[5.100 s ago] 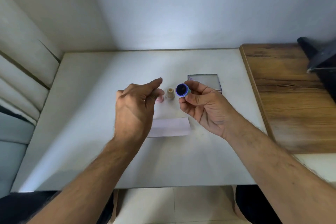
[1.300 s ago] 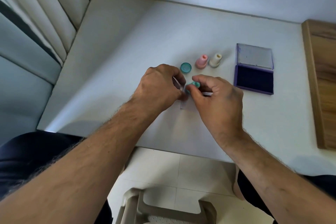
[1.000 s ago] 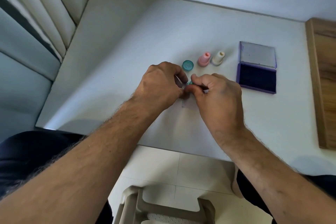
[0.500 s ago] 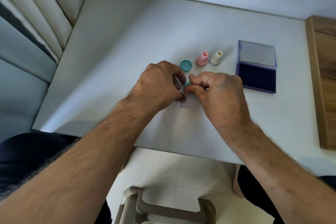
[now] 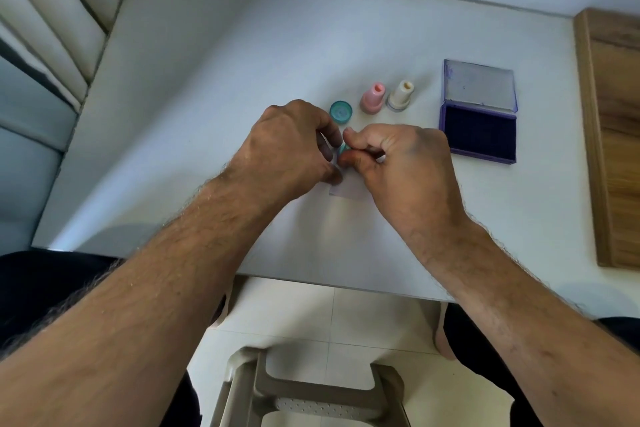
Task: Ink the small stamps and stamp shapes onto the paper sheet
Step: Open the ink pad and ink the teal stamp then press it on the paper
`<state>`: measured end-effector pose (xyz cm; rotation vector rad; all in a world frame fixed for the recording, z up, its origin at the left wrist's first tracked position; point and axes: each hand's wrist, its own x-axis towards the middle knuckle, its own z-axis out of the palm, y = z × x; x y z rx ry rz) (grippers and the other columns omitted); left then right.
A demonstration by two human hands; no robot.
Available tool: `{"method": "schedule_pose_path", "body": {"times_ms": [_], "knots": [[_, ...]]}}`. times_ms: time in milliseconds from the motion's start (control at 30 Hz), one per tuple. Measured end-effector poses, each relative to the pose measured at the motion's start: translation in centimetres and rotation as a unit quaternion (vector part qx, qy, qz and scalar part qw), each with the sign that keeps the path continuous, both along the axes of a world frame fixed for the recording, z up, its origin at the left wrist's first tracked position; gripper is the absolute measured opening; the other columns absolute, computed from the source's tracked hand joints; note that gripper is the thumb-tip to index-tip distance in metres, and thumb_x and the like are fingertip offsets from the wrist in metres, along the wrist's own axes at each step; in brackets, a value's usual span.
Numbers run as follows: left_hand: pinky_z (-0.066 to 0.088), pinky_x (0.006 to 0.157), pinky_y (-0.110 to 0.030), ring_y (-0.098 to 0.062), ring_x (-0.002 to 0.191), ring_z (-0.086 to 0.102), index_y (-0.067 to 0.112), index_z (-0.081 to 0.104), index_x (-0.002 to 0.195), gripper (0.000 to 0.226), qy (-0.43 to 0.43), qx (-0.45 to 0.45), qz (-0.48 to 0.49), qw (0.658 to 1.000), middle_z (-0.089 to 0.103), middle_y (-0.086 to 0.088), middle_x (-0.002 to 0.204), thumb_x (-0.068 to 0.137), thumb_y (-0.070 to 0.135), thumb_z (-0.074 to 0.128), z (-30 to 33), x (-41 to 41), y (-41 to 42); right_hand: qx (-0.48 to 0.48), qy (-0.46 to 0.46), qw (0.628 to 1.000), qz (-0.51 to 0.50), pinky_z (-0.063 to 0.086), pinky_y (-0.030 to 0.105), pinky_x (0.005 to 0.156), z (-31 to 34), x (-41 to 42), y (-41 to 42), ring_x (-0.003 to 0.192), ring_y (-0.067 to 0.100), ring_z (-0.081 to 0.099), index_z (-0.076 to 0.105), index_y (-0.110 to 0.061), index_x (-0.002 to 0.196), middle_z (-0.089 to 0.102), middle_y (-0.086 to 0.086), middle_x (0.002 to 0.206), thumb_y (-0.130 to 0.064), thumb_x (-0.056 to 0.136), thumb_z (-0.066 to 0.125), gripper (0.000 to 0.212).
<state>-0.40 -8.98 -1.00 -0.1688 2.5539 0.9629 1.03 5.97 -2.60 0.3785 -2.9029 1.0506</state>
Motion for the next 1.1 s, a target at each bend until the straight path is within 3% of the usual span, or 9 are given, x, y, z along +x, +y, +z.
{"method": "schedule_pose_path", "body": {"times_ms": [400,567,633,733,800,933,1100], "knots": [[0.04,0.053,-0.015,-0.003,0.067,0.062,0.026,0.071,0.092,0.034,-0.006,-0.008,-0.003,1.0,0.07,0.01,0.075,0.063,0.02,0.088,0.0,-0.2,0.0,-0.003,-0.01,1.0,0.006,0.056,0.024,0.079,0.1,0.0,0.1,0.082,0.014,0.07,0.075,-0.018,0.106,0.077,0.001,0.096,-0.018,0.084,0.075,0.022],[0.042,0.054,-0.017,-0.001,0.067,0.061,0.028,0.069,0.089,0.032,-0.005,-0.017,-0.002,1.0,0.07,0.012,0.075,0.063,0.023,0.087,-0.1,-0.4,0.0,-0.066,-0.077,0.993,-0.061,0.056,0.019,0.079,0.1,-0.7,0.5,0.078,-0.001,0.069,0.076,-0.023,0.104,0.077,-0.008,0.089,-0.024,0.078,0.08,0.026],[0.043,0.055,-0.018,-0.002,0.071,0.062,0.029,0.069,0.089,0.034,-0.007,-0.023,-0.002,1.0,0.069,0.013,0.077,0.061,0.025,0.088,0.0,-0.4,0.0,-0.146,-0.118,0.976,-0.112,0.059,0.024,0.077,0.2,-1.1,0.7,0.077,0.0,0.07,0.077,-0.023,0.101,0.077,-0.007,0.085,-0.022,0.076,0.081,0.025],[0.045,0.057,-0.018,-0.004,0.073,0.063,0.03,0.068,0.088,0.034,-0.015,-0.026,-0.001,1.0,0.069,0.013,0.077,0.061,0.027,0.088,0.2,-0.5,-0.1,-0.331,-0.17,0.908,-0.195,0.061,0.034,0.068,0.9,-1.5,0.8,0.073,0.014,0.073,0.076,-0.016,0.099,0.077,0.0,0.082,-0.013,0.079,0.078,0.021],[0.046,0.058,-0.018,-0.003,0.073,0.064,0.03,0.068,0.087,0.033,-0.02,-0.027,-0.001,0.999,0.069,0.014,0.075,0.062,0.027,0.088,0.3,-0.4,-0.1,-0.399,-0.174,0.867,-0.242,0.061,0.033,0.065,1.3,-1.7,0.9,0.069,0.018,0.072,0.076,-0.011,0.098,0.076,0.004,0.081,-0.01,0.08,0.077,0.018],[0.047,0.057,-0.018,0.0,0.07,0.062,0.03,0.069,0.088,0.033,-0.026,-0.026,0.002,0.999,0.069,0.015,0.075,0.062,0.028,0.089,0.7,-0.3,0.0,-0.446,-0.182,0.829,-0.285,0.06,0.031,0.064,1.2,-1.9,1.0,0.064,0.018,0.07,0.074,-0.007,0.101,0.075,0.011,0.085,-0.008,0.082,0.075,0.019],[0.045,0.053,-0.017,-0.001,0.072,0.064,0.028,0.071,0.089,0.039,-0.039,-0.009,0.014,0.999,0.07,0.014,0.079,0.056,0.033,0.092,1.4,-0.4,0.0,-0.462,-0.192,0.805,-0.318,0.058,0.029,0.059,0.9,-2.0,1.2,0.059,0.019,0.064,0.074,-0.009,0.097,0.072,0.005,0.075,-0.01,0.083,0.074,0.014]]}}
